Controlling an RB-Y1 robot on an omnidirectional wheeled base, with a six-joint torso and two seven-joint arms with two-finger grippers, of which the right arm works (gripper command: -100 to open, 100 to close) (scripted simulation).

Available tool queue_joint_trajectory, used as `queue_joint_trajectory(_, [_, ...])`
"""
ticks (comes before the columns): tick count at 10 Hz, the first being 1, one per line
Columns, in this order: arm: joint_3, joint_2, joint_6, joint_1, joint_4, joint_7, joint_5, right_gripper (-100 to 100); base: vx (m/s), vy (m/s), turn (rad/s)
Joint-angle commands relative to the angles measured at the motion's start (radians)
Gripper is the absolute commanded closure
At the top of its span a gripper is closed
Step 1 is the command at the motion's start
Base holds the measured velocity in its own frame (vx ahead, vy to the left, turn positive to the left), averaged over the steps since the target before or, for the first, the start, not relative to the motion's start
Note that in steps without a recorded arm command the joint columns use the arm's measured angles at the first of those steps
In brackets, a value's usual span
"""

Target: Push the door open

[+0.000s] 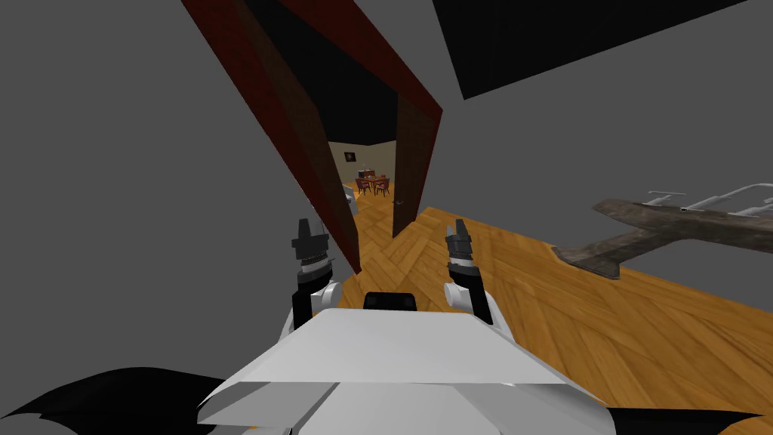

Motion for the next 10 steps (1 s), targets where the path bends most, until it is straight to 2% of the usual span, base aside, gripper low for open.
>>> queue_joint_trajectory(1, [0.003, -0.012, -0.014, -0.011, 0.036, -0.012, 0.006, -100, 0.135, -0.059, 0.054])
queue_joint_trajectory(7, [0.020, -0.045, -0.057, -0.077, 0.195, -0.053, 0.036, -100, 0.142, -0.063, 0.053])
queue_joint_trajectory(10, [0.026, -0.053, -0.071, -0.100, 0.249, -0.066, 0.046, -100, 0.106, -0.055, 0.043])
